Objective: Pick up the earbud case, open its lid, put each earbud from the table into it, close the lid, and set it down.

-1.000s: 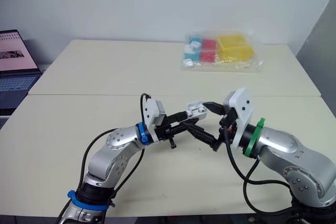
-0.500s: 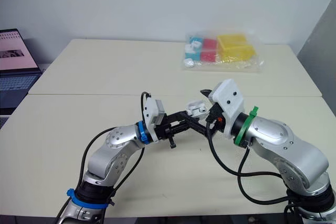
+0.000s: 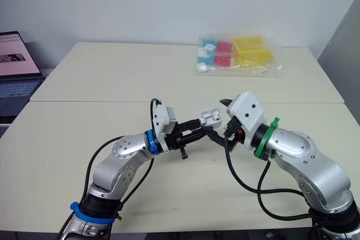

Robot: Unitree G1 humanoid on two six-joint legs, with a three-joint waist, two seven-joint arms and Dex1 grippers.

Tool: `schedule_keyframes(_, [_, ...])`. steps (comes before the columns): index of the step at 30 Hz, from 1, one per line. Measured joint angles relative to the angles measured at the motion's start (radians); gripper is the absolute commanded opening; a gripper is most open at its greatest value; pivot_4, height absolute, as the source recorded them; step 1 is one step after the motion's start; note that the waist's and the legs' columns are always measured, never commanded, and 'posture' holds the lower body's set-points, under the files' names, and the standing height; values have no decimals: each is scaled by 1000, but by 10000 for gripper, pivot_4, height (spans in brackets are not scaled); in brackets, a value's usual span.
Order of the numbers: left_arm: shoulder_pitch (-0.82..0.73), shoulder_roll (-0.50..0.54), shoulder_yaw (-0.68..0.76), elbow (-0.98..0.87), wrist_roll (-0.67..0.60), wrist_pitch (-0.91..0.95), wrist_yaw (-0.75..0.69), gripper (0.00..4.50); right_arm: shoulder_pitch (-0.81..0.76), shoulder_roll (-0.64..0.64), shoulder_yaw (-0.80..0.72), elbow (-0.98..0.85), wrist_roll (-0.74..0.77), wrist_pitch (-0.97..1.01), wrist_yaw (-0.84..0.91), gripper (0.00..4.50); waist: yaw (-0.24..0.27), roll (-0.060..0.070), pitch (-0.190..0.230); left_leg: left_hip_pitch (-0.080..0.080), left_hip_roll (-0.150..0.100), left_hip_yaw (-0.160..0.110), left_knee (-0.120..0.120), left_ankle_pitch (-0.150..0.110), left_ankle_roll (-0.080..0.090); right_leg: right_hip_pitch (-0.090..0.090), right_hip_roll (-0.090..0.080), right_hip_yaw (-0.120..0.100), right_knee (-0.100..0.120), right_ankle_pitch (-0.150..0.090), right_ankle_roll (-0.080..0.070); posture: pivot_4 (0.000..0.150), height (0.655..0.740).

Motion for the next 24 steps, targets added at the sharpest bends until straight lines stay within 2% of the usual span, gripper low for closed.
schedule_keyframes(24, [0,3,-1,0,0,0,-14,7984,3,-3,-53,15,-3,19,61,45000,0,0,0,0,0,0,0,0,0,0,0,0,0,0,0,1500,7400])
